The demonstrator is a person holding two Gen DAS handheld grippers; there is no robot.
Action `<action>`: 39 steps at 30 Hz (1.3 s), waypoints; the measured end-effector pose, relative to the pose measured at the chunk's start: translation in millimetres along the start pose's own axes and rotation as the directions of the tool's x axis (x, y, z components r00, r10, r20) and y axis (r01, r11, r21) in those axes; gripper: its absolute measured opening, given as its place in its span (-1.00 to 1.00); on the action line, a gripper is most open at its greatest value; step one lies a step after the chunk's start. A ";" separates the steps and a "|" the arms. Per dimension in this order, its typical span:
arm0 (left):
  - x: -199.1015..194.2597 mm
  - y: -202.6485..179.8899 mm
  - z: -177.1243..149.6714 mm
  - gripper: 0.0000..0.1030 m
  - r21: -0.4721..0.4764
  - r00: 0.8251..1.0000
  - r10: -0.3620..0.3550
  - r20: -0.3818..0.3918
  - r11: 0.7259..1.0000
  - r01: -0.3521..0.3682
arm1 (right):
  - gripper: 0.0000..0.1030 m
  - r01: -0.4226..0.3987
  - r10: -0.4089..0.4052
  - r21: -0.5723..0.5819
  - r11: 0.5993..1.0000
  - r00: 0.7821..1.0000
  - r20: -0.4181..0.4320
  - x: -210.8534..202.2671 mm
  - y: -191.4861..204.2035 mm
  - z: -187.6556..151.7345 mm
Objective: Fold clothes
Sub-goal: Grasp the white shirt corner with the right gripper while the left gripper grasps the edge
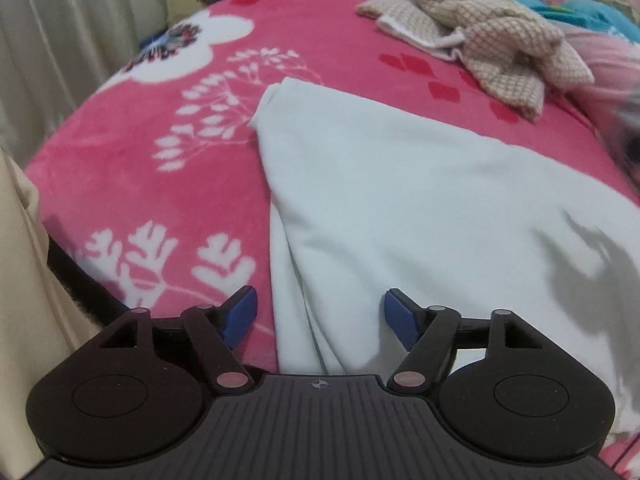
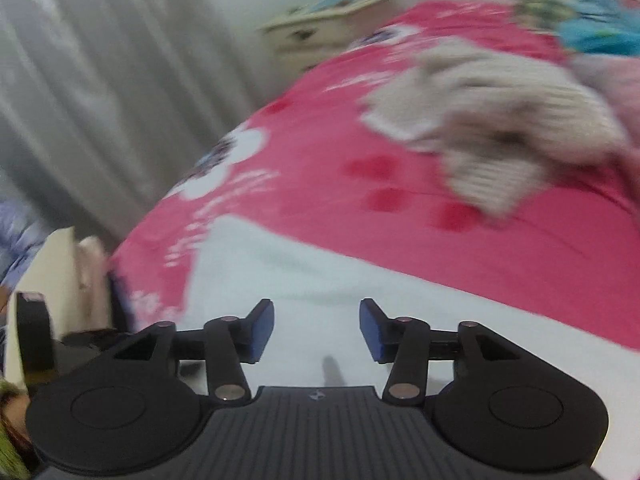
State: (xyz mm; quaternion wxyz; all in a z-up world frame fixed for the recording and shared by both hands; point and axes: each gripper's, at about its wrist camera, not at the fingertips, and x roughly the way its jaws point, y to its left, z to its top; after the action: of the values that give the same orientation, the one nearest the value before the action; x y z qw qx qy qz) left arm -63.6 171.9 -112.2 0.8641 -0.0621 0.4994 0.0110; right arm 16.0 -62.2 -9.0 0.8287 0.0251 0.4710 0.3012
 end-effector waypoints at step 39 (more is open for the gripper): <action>-54.7 -39.3 0.1 -0.81 0.148 0.906 -0.415 0.083 0.904 0.400 | -0.71 -0.049 0.036 -0.085 0.995 0.988 -0.150 67.2 47.4 6.6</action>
State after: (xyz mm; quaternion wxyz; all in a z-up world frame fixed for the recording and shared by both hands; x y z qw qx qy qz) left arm -87.7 135.3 -61.1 0.8761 -0.1092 0.4257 -0.1983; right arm 23.9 13.4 -41.4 0.7851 -0.0242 0.5169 0.3404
